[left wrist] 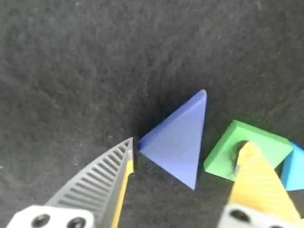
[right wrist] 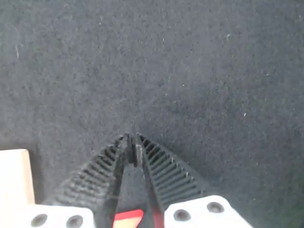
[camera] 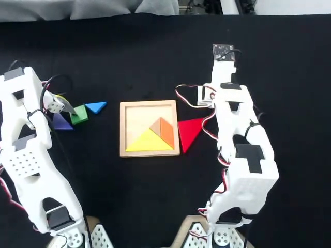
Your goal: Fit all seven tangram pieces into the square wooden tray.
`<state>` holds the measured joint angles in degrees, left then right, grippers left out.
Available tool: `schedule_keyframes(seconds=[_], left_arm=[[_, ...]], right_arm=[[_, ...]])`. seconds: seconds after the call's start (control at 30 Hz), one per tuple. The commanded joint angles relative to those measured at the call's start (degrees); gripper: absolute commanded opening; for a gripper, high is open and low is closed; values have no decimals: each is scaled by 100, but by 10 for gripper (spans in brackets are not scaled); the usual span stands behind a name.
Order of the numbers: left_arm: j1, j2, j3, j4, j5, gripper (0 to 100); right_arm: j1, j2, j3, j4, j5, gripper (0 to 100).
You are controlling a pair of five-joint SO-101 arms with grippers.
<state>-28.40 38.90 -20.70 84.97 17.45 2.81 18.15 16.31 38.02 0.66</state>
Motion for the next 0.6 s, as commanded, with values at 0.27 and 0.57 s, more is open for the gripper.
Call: schedule_keyframes(seconds=[0.27, 0.57], left_arm=[[-75, -44, 57, -132, 35, 338], [-391, -290, 321, -369, 35, 338]], right_arm=[[35, -40, -312, 26, 44, 15], [35, -31, -312, 26, 44, 15]])
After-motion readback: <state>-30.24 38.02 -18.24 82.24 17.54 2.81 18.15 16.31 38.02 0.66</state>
